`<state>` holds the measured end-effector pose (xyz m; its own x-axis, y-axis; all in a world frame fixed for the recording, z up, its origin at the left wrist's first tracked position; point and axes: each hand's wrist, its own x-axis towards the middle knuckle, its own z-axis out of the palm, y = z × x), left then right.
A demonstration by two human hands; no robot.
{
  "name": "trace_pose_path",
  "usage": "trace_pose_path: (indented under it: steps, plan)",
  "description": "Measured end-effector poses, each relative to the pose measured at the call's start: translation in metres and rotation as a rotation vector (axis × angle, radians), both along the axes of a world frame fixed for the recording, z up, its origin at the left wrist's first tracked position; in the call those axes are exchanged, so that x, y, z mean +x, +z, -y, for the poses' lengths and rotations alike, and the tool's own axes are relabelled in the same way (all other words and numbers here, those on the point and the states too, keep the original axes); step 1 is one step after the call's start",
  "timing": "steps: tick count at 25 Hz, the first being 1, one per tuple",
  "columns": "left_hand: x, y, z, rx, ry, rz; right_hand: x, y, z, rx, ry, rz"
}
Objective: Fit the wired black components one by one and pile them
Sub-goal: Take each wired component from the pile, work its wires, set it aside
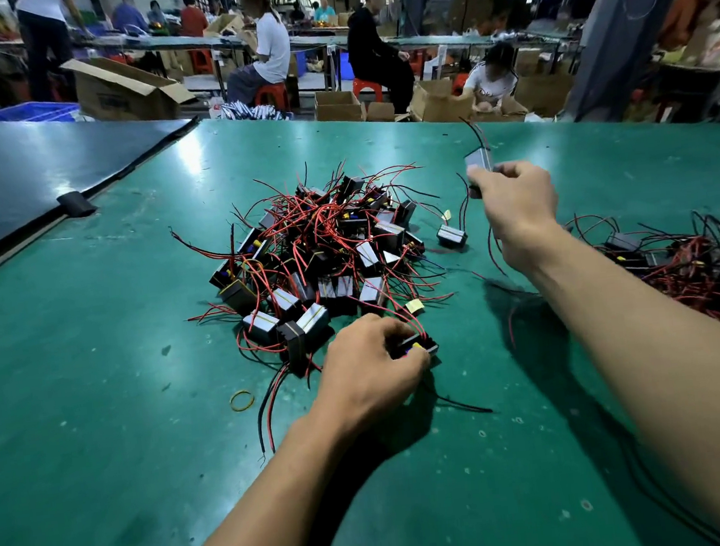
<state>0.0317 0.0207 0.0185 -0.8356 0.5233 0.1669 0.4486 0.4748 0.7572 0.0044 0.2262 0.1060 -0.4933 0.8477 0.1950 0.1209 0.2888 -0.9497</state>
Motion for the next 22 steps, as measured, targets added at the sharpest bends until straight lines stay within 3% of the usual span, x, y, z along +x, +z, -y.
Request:
trace_pose_path:
  steps: [2, 5, 11, 22]
  plan:
    - [0.000, 0.003, 0.003, 0.031, -0.015, 0.078, 0.029, 0.008, 0.015, -0.024, 0.202, -0.015]
    - [-0.003, 0.007, 0.009, -0.013, -0.031, 0.115, 0.083, -0.004, 0.033, 0.182, 0.419, 0.269]
    - [0.000, 0.011, 0.014, -0.139, -0.101, 0.129, 0.138, -0.056, 0.050, 0.645, 0.384, 0.805]
    - [0.001, 0.018, 0.007, -0.154, -0.077, 0.229, 0.152, -0.068, 0.031, 0.555, 0.466, 0.625]
